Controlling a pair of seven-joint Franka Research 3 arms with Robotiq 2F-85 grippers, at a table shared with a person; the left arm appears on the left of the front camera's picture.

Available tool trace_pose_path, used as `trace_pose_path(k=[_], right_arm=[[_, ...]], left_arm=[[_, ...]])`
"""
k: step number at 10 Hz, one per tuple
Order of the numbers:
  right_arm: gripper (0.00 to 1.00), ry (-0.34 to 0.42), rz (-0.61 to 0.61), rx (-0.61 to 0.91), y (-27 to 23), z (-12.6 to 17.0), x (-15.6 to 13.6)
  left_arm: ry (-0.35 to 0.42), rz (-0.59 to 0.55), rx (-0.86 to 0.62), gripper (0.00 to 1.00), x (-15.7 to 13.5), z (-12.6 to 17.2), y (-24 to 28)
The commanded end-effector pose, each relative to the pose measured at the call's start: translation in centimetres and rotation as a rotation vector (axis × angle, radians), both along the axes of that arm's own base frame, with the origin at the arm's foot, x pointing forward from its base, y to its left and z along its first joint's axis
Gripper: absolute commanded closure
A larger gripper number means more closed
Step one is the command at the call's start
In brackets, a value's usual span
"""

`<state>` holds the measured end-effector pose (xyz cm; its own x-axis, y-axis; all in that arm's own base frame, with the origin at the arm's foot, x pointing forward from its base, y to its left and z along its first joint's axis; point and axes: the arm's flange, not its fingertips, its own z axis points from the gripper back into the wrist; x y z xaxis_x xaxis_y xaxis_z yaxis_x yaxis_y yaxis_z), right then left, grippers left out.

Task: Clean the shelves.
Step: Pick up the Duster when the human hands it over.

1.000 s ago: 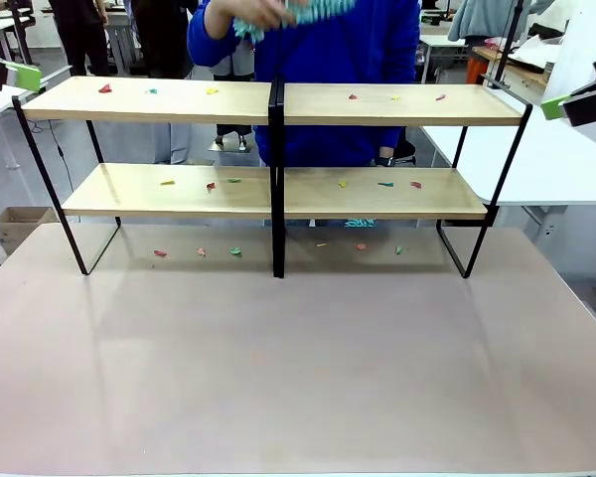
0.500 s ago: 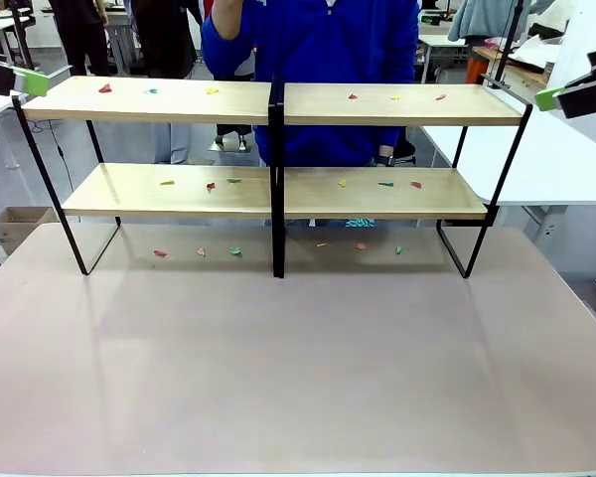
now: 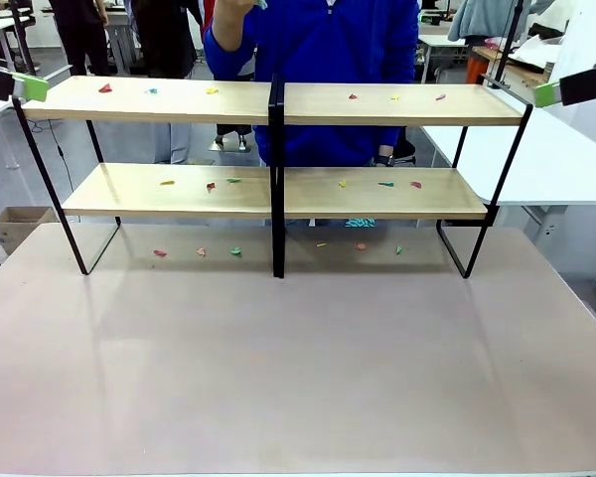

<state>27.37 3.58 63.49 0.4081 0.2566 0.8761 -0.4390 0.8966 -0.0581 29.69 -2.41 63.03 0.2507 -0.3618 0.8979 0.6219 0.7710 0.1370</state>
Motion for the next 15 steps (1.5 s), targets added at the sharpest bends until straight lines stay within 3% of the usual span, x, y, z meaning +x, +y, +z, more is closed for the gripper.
trace_pose_path(k=[1,5,6,13,15], right_arm=[[0.00,0.017,-0.018,0.026,0.4,-1.5,-0.9],[0.00,-0.010,-0.046,-0.007,0.2,-1.8,-0.7],[0.00,0.012,-0.009,0.010,0.0,-0.1,0.0],[0.00,0.012,-0.009,0.010,0.0,-0.1,0.0],[0.00,0.012,-0.009,0.010,0.0,-0.1,0.0]], left_arm=[[-0.012,-0.025,0.013,0.00,-3.5,-6.7,0.6],[0.017,-0.021,0.034,0.00,-3.3,-6.6,0.7],[0.012,-0.014,0.004,0.00,0.3,-0.6,1.6],[0.019,-0.016,0.007,0.00,0.3,-0.7,1.5],[0.332,-0.262,-0.259,0.00,4.6,4.4,2.1]])
